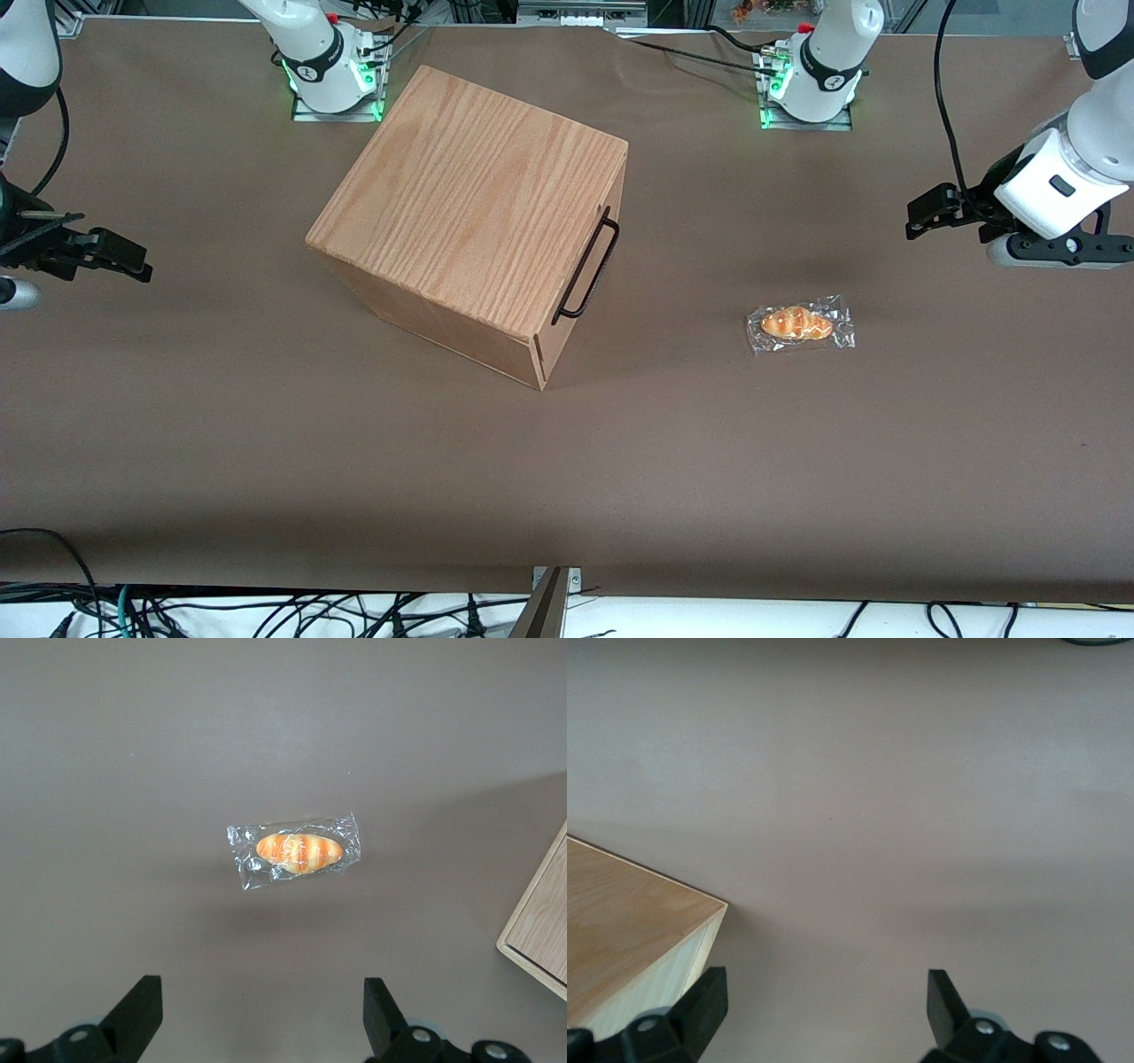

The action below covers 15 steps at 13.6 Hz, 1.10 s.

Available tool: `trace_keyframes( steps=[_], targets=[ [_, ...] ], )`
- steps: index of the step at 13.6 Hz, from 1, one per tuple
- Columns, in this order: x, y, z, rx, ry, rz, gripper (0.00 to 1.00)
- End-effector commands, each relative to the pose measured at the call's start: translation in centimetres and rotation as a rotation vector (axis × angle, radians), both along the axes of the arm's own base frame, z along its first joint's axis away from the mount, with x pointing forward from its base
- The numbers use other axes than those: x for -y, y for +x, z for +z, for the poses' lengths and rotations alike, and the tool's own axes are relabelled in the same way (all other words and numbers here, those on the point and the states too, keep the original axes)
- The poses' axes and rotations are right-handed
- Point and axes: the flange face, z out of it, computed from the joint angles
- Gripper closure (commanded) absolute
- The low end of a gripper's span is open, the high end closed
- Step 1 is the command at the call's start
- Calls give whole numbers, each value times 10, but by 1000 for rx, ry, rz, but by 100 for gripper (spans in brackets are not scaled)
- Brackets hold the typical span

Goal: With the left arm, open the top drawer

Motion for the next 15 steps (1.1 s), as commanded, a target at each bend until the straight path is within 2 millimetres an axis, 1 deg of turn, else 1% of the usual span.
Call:
trace_keyframes(
  steps=[1, 3, 4, 5, 6, 7, 9, 10, 11, 12, 13, 14, 15],
  targets=[
    [-1, -5, 3, -1, 31, -6, 0],
    [6, -5, 1, -8, 17, -23, 0],
    [16, -4, -5, -28, 17, -39, 0],
    [40, -7, -9, -42, 17, -82, 0],
    [56, -8, -12, -48, 18, -103, 0],
    [77, -8, -16, -54, 16, -142, 0],
    [115, 1, -24, -57, 1, -207, 0],
    [138, 5, -33, -68, -10, -247, 0],
    [157, 10, -43, -77, -27, -276, 0],
    [179, 15, -53, -94, -69, -302, 0],
    [196, 19, -62, -108, -108, -318, 0],
    [218, 20, -70, -108, -134, -341, 0],
    [234, 20, -74, -84, -151, -356, 0]
  ],
)
